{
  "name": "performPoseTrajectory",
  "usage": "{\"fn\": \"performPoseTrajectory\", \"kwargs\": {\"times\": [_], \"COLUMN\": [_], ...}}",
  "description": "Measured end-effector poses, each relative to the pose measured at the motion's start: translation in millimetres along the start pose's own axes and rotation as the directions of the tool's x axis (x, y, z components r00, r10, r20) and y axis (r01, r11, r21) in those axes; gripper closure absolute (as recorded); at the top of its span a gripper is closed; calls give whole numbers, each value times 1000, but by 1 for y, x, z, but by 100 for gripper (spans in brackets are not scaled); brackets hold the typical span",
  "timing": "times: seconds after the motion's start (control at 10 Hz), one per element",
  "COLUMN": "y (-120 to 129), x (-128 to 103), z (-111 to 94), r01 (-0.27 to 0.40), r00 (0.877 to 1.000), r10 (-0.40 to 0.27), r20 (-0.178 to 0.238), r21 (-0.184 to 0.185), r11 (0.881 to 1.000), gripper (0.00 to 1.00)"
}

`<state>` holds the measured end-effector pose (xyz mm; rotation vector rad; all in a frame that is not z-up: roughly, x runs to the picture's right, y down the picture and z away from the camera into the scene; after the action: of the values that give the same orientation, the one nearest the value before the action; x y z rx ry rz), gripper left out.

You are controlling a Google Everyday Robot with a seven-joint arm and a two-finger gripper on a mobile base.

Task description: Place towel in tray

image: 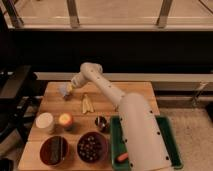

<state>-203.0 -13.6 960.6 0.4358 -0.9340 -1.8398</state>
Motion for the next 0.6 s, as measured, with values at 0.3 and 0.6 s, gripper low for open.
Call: {"fn": "performPoseTrajectory", "kwargs": {"times": [0.3, 0.6], "y": [18, 28], "x": [-23, -70], "z": [-66, -125], "r01": [-27, -98], "r00": [999, 993], "r10": [28, 102], "r20": [35, 64], "r21": [-14, -66], "r11": [1000, 993], "gripper": [100, 100]}}
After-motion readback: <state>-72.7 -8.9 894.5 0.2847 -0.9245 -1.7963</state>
